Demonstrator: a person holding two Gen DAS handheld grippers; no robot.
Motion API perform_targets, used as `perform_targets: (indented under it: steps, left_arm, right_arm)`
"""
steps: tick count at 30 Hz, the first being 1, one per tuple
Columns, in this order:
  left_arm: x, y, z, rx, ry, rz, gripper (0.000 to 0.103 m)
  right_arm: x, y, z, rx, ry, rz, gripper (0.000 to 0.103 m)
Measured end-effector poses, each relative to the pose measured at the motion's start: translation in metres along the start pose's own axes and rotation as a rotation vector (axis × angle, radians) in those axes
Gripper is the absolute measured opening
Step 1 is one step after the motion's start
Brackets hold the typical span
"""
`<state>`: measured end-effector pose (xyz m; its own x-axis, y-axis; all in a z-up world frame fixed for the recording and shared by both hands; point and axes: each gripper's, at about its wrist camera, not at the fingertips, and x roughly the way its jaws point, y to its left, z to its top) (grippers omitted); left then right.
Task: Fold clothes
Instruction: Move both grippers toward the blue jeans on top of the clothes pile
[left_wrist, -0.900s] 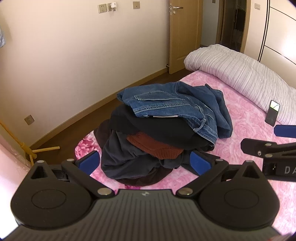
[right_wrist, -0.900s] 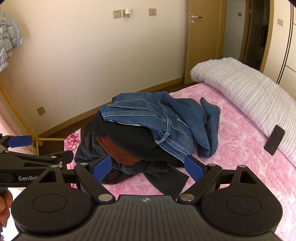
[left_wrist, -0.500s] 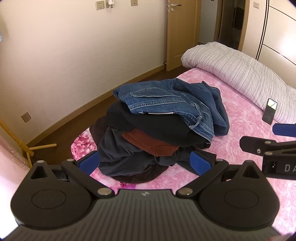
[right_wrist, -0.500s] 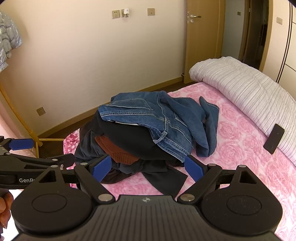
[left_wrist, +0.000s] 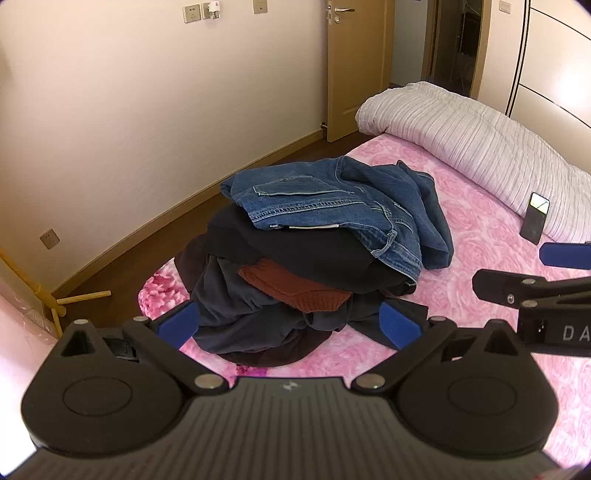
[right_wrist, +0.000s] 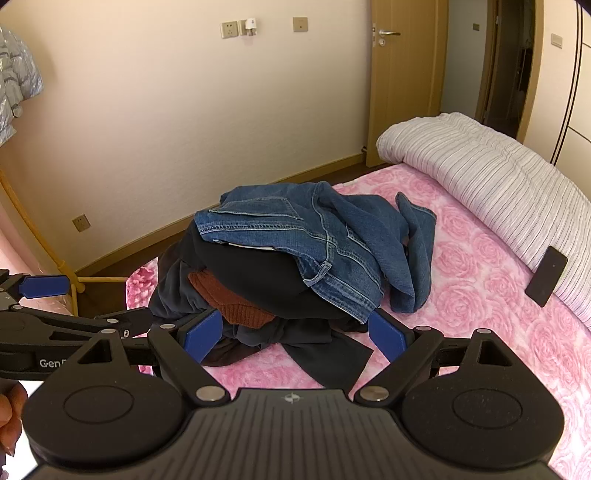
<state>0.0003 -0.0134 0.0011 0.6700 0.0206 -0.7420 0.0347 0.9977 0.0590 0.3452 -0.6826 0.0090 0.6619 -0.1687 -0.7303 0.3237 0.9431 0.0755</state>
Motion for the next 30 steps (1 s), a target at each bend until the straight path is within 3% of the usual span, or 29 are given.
perform_targets:
  steps: [30]
  left_arm:
    - [0.007,0.000,0.005,0.000,0.011,0.000,0.102]
  right_arm:
    - [0.010,-0.007,0.002,0.009,0.019,0.013,0.089]
